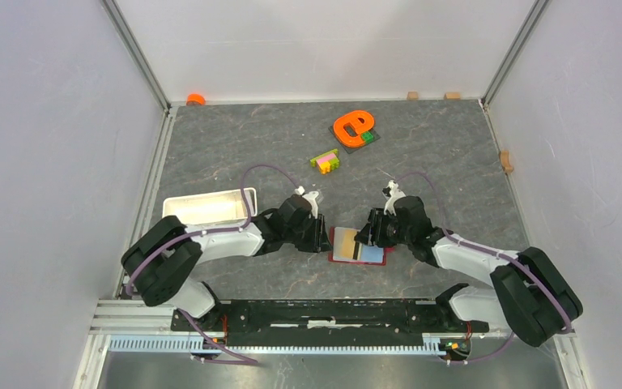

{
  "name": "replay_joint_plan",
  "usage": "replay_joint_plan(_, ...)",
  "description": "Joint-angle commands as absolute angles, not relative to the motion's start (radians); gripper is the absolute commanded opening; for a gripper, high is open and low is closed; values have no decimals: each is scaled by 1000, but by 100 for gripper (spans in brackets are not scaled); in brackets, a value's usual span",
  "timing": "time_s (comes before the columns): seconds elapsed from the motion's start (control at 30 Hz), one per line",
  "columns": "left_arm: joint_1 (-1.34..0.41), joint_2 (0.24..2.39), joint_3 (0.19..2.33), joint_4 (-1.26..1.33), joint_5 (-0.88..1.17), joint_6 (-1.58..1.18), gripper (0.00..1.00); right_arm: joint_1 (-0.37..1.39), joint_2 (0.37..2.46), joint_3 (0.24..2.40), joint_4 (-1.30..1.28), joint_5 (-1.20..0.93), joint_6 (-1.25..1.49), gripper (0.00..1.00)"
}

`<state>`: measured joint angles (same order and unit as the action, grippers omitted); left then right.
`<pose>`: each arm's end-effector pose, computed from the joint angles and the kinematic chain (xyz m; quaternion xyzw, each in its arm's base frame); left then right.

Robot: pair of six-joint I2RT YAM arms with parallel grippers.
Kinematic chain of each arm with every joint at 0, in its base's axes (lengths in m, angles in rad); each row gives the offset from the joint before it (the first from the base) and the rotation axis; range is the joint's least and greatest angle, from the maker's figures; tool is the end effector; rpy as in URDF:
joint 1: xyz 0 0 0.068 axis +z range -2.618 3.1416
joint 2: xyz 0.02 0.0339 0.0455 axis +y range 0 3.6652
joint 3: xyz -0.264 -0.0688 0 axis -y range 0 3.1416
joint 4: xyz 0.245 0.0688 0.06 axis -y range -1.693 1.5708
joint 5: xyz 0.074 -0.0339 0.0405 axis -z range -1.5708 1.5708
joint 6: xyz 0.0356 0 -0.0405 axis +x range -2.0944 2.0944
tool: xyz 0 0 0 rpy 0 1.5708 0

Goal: Put the credit cards into the card holder
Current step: Insert the credit card into the card holder, then close the card holder at the center of the board.

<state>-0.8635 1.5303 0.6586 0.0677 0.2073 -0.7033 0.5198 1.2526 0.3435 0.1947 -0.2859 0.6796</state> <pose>0.1818 -0.2240 0.1500 0.1124 0.9164 -0.3305 0.1959 0.1833 0.1165 0.1370 0.0129 0.9023 0.3390 0.2661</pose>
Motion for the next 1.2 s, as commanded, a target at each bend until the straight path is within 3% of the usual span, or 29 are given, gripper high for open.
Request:
replay_joint_plan(0.0,-856,1454,675,47,191,-672,41,518,1204,392,67,-244,581,52)
replay_joint_plan(0.2,-853,1517,708,80,214,-679,48,521,1192,367,90,-271,602,52)
replay_joint_plan(0.7,-842,1698,708,238,292,-706,31,596,1305,419,216,-354,673,46)
replay_joint_plan(0.97,-842,1697,711,244,298,-700,29,642,1337,496,171,-313,643,45)
replay_joint_plan(1.03,-841,1679,705,237,291,-700,31,644,1316,508,127,-277,624,47)
replay_joint_plan(1.17,-822,1596,691,169,275,-687,47,644,1223,575,-58,-171,553,56)
